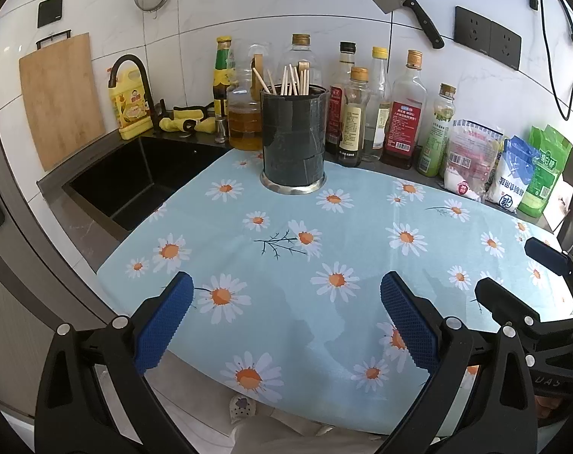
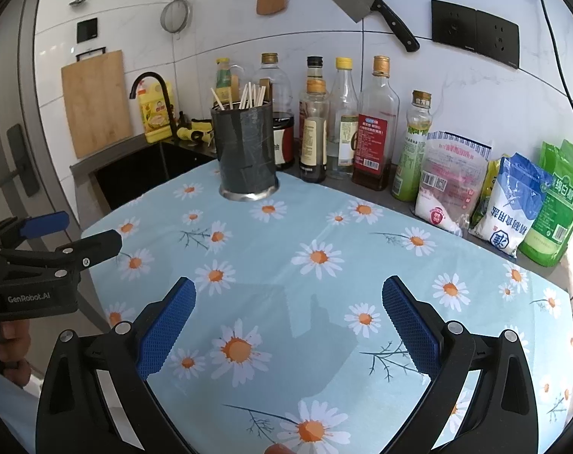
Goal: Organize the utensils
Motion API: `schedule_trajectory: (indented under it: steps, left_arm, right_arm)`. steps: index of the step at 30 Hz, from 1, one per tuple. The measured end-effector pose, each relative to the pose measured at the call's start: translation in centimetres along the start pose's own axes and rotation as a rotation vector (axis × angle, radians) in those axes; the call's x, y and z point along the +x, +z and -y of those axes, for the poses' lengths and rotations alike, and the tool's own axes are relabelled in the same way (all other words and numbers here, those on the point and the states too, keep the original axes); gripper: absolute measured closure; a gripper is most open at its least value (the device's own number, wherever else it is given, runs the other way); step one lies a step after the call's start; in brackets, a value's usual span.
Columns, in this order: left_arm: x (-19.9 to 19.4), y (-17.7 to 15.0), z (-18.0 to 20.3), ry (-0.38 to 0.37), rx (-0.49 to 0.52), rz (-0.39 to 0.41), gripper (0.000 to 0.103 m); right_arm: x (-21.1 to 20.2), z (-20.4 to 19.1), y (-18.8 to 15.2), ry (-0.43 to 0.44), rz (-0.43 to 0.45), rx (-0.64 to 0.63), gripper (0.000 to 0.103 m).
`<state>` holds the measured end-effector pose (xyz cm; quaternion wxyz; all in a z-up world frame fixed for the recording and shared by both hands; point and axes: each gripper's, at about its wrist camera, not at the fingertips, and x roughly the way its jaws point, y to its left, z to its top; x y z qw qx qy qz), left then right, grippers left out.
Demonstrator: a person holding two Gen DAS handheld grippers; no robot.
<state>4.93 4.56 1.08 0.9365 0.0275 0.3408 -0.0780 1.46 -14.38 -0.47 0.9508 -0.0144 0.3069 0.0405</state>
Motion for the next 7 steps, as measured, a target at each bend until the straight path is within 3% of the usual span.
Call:
schedule_trajectory:
  steps: [7]
  left_arm:
    - [-0.27, -0.11, 0.54, -0.015, 0.01, 0.0, 0.006]
  right_arm:
    - [-0.21, 0.18, -0.13, 0.009, 0.004, -0.004, 0.008]
